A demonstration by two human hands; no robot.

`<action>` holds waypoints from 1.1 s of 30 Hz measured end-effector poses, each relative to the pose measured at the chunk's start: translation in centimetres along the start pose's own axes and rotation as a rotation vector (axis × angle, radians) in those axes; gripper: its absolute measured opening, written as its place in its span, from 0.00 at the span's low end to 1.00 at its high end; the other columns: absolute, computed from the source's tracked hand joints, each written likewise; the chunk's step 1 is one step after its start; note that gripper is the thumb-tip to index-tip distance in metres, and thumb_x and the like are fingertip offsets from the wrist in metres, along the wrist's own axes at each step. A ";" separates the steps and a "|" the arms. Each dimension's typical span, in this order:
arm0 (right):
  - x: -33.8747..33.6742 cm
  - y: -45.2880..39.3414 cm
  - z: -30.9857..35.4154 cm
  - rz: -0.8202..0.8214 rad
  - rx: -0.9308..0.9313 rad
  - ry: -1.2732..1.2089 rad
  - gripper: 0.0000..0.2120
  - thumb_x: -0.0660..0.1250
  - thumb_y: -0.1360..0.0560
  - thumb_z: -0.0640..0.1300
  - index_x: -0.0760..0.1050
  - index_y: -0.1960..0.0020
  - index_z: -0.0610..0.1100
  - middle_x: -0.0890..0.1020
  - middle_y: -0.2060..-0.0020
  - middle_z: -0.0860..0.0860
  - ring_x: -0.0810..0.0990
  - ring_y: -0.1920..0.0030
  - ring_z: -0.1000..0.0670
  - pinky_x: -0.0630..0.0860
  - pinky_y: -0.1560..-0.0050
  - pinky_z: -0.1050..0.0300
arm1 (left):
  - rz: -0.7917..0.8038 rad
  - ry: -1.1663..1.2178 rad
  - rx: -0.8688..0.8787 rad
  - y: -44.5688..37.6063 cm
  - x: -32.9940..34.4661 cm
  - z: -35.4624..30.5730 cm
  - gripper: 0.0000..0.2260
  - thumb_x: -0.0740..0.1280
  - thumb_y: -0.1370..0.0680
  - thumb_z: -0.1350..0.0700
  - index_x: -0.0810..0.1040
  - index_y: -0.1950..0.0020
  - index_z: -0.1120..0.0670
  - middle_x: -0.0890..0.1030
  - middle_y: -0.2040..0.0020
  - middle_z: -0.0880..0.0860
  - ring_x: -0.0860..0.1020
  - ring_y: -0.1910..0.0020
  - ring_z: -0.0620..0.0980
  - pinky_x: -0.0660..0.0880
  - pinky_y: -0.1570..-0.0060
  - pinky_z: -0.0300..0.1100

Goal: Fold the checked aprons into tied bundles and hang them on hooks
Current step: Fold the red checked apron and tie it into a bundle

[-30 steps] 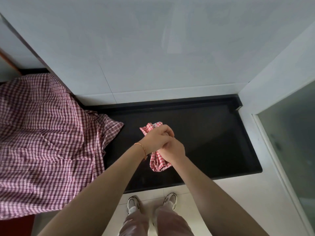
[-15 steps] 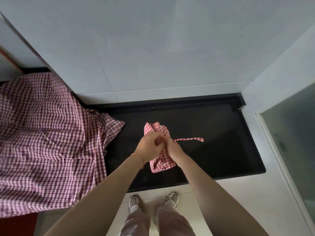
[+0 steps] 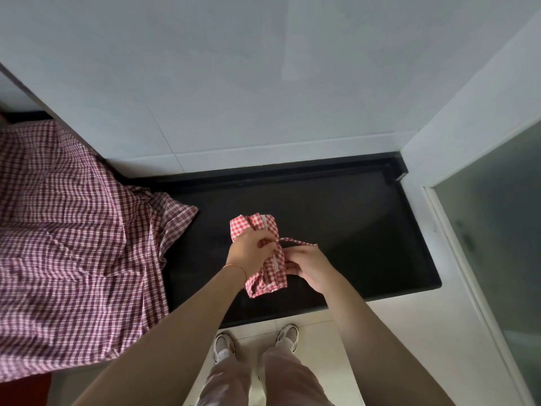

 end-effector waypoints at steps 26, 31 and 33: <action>1.0 0.0 1.0 -0.294 -0.195 0.277 0.03 0.65 0.19 0.43 0.76 0.47 0.45 0.81 0.53 0.51 0.81 0.52 0.52 0.79 0.53 0.59 | -0.142 0.676 -0.281 0.3 0.7 -1.0 0.04 0.70 0.22 0.51 0.85 0.52 0.48 0.83 0.52 0.43 0.80 0.48 0.44 0.77 0.43 0.43; 1.7 -0.1 0.8 -0.235 -0.109 0.251 0.07 0.64 0.18 0.42 0.78 0.43 0.40 0.83 0.55 0.47 0.84 0.57 0.49 0.84 0.57 0.56 | 0.064 0.623 -0.203 0.0 1.3 -1.4 0.04 0.72 0.23 0.52 0.85 0.51 0.50 0.85 0.52 0.48 0.82 0.49 0.46 0.79 0.48 0.40; 2.0 -0.2 0.6 -0.237 -0.072 0.202 0.08 0.62 0.17 0.39 0.78 0.44 0.39 0.83 0.56 0.46 0.84 0.59 0.48 0.83 0.64 0.58 | 0.112 0.517 -0.155 0.0 1.7 -2.0 0.03 0.72 0.23 0.53 0.85 0.52 0.50 0.84 0.53 0.49 0.84 0.55 0.45 0.82 0.55 0.39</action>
Point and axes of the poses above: each hand's wrist, its own y-axis away from the middle knuckle, its own x-axis out of the palm, z = x × y, the point moved 3 cm from there along -y, towards the middle knuckle
